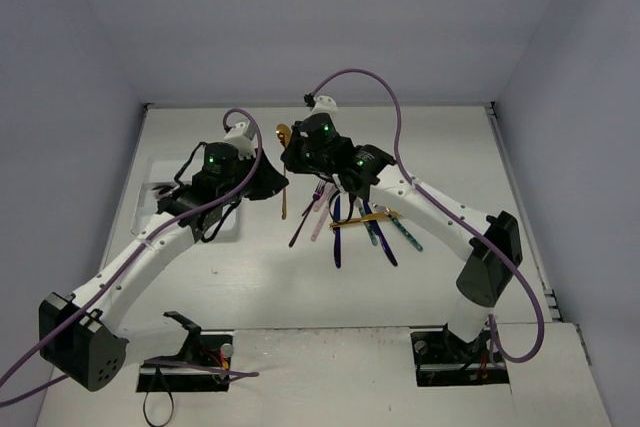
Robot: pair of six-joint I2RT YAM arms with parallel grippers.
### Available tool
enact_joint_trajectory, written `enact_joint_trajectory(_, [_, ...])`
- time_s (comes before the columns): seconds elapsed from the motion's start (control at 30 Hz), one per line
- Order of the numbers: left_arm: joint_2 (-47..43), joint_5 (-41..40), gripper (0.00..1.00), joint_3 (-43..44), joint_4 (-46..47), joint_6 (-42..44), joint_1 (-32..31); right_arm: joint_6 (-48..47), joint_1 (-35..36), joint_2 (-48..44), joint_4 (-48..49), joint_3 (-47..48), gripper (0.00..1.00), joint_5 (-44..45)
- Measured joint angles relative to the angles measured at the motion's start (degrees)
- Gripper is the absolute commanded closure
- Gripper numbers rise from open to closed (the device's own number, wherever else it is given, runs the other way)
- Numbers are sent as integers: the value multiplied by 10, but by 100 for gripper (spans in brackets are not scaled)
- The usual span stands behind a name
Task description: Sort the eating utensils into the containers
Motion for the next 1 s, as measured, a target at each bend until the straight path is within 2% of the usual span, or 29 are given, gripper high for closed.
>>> enact_joint_trajectory(0.17, [3,1,100,-1,13,-9,-3,1,0,-2,4,-3,99,2])
enact_joint_trajectory(0.3, [5,5,100,-10,31,-15,-4,0,-1,-6,8,-10,71,5])
enact_joint_trajectory(0.37, [4,2,100,-16,36,-21,-4,-4,0,-8,7,-13,52,6])
enact_joint_trajectory(0.47, [4,-7,100,-28,40,-29,-4,-11,0,-16,9,-21,34,13])
enact_joint_trajectory(0.73, [-11,-55,100,-75,50,-68,-4,-35,-8,-53,11,-56,7,43])
enact_joint_trajectory(0.87, [-33,-102,100,-103,50,-105,0,-45,-41,-100,12,-100,1,55])
enact_joint_trajectory(1.0, [-52,-139,100,-121,49,-151,32,-54,-125,-187,2,-171,0,66])
